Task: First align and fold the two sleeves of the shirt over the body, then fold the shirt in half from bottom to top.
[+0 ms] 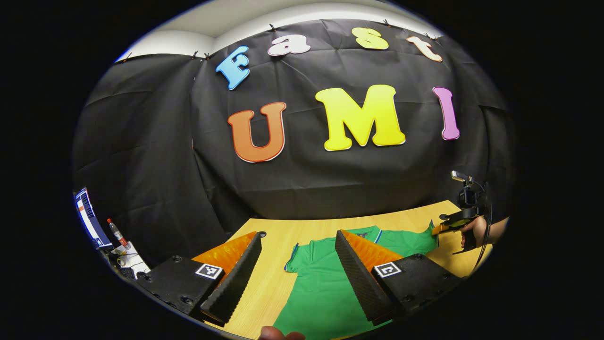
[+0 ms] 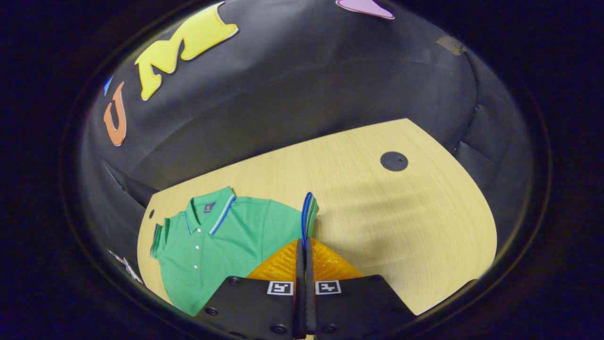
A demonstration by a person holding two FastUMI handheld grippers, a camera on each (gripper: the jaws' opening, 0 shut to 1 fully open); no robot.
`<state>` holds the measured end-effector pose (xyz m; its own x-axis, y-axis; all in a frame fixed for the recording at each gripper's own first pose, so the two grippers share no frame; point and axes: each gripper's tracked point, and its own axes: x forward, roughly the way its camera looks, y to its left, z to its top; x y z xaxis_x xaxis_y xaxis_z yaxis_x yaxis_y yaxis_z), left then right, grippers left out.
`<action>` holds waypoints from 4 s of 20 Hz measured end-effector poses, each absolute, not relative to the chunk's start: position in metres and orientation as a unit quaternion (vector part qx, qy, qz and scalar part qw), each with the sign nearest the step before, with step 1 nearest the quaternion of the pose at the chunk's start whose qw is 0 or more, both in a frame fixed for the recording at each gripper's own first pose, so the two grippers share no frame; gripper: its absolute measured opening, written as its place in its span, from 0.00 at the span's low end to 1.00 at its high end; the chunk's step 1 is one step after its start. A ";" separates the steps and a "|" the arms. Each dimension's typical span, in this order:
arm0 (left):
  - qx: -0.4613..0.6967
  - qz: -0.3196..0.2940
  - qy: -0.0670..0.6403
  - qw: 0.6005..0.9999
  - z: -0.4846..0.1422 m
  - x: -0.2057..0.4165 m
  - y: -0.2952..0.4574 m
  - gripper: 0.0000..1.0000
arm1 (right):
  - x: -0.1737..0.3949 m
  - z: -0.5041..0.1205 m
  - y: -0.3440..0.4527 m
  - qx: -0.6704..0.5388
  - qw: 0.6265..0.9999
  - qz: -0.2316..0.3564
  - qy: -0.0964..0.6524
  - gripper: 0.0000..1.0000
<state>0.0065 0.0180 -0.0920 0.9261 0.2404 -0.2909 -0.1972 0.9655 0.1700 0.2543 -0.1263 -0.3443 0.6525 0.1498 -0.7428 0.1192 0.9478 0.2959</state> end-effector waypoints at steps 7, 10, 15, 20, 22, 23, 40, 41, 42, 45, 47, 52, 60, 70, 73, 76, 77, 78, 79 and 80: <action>0.068 0.144 0.161 0.974 -0.087 -0.015 0.052 1.00 | 0.264 -0.315 -0.045 0.141 0.903 0.051 0.402 0.02; 0.062 0.163 0.162 0.971 -0.086 -0.025 0.069 1.00 | 0.266 -0.318 -0.006 0.135 0.897 0.069 0.415 0.02; 0.054 0.192 0.167 0.965 -0.087 -0.043 0.098 1.00 | 0.259 -0.334 0.049 0.099 0.887 0.094 0.442 0.06; 0.035 0.210 0.168 0.963 -0.092 -0.054 0.122 1.00 | 0.255 -0.324 0.075 0.084 0.887 0.113 0.439 0.46; 0.022 0.204 0.173 0.963 -0.100 -0.053 0.122 1.00 | 0.253 -0.315 0.070 0.070 0.899 0.102 0.421 0.81; 0.016 0.198 0.172 0.965 -0.102 -0.050 0.122 1.00 | 0.246 -0.305 0.069 0.071 0.900 0.098 0.418 0.98; -0.073 -0.043 0.258 0.962 -0.191 0.044 0.096 1.00 | 0.071 -0.120 -0.001 0.025 0.950 0.089 0.297 0.98; -0.082 -0.055 0.270 0.958 -0.200 0.047 0.095 1.00 | 0.064 -0.110 -0.009 0.021 0.952 0.088 0.292 0.98; -0.086 -0.070 0.280 0.954 -0.208 0.054 0.094 0.99 | 0.059 -0.100 -0.016 0.018 0.954 0.086 0.286 0.98; -0.078 -0.098 0.335 0.934 -0.239 0.067 0.093 0.99 | 0.044 -0.078 -0.037 0.018 0.962 0.066 0.264 0.98; -0.076 -0.102 0.351 0.927 -0.254 0.087 0.096 0.99 | 0.029 -0.078 -0.053 0.008 0.963 0.051 0.263 0.98; -0.086 -0.112 0.396 0.907 -0.286 0.126 0.096 0.99 | -0.014 -0.088 -0.072 -0.001 0.960 0.036 0.279 0.93; -0.035 -0.119 0.465 0.876 -0.363 0.170 0.119 0.99 | -0.058 -0.131 -0.091 0.038 0.939 -0.002 0.341 0.94; 0.021 -0.113 0.500 0.858 -0.406 0.184 0.125 0.72 | -0.079 -0.163 -0.128 0.113 0.920 -0.057 0.372 0.98; 0.049 -0.109 0.497 0.860 -0.408 0.194 0.131 0.24 | -0.081 -0.168 -0.141 0.119 0.917 -0.072 0.375 0.98; 0.051 -0.108 0.502 0.857 -0.408 0.192 0.127 0.06 | -0.081 -0.171 -0.146 0.121 0.916 -0.079 0.375 0.98; 0.050 -0.104 0.498 0.859 -0.403 0.192 0.129 0.04 | -0.083 -0.173 -0.147 0.117 0.916 -0.078 0.375 0.98; 0.052 -0.100 0.489 0.865 -0.396 0.196 0.131 0.03 | -0.083 -0.173 -0.148 0.108 0.917 -0.078 0.375 0.98; 0.050 -0.104 0.483 0.868 -0.391 0.196 0.129 0.03 | -0.082 -0.173 -0.148 0.099 0.920 -0.077 0.372 0.98; 0.050 -0.109 0.480 0.869 -0.385 0.195 0.126 0.04 | -0.079 -0.172 -0.147 0.090 0.922 -0.075 0.369 0.94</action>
